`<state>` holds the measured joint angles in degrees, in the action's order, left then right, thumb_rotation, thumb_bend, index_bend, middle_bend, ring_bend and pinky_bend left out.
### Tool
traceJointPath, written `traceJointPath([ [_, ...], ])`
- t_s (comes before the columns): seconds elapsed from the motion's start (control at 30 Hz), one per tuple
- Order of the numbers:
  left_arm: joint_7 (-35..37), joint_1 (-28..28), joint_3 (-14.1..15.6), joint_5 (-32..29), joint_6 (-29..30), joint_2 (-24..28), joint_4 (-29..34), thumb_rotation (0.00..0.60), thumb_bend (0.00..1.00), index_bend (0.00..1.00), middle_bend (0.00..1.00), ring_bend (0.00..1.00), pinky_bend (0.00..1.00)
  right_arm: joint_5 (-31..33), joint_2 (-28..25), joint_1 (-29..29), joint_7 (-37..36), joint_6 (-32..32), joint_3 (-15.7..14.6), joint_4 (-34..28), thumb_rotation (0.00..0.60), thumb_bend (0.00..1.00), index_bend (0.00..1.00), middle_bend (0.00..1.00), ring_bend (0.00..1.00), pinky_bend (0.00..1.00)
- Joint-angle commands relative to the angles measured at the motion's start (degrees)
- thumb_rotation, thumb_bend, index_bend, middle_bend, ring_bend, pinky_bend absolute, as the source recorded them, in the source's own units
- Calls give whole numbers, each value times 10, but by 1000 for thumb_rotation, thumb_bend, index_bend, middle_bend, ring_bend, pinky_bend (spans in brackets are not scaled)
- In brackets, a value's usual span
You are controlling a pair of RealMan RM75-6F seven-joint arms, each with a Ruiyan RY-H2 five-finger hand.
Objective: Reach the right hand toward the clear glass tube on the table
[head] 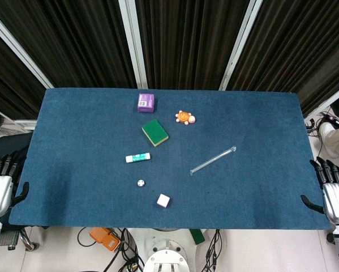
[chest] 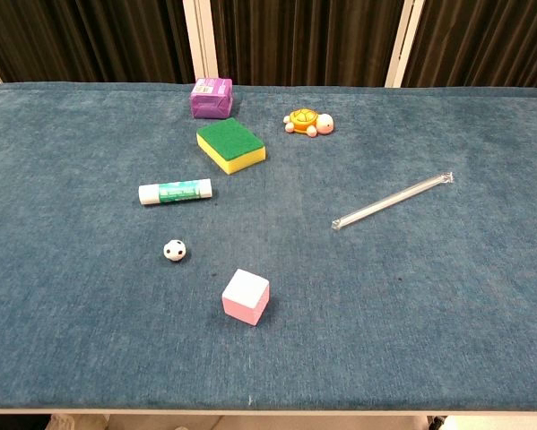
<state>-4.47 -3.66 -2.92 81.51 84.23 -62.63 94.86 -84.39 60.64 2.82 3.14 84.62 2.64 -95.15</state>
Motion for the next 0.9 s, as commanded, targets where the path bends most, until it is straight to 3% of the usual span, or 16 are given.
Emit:
traceJointPath([
  [0.03, -1, 0, 0, 0, 0, 0, -1, 600, 424, 129, 0, 0, 67, 0, 0, 0, 0, -1, 0, 0, 600, 322, 151, 118, 107, 151],
  [0.5, 0, 0, -4, -6, 3, -3, 1, 600, 424, 129, 0, 0, 67, -8, 18, 19, -2, -25, 3, 25, 600, 322, 155, 118, 108, 150],
  [0.67, -9, 2, -4, 0, 11, -5, -2, 600, 424, 129, 0, 0, 67, -23, 40, 69, -37, -95, 6, 61, 600, 322, 199, 118, 107, 150],
  [0.9, -22, 1, -3, 4, 13, -6, -10, 600, 424, 129, 0, 0, 67, -6, 66, 195, -42, -251, 47, 91, 600, 322, 262, 118, 107, 148],
])
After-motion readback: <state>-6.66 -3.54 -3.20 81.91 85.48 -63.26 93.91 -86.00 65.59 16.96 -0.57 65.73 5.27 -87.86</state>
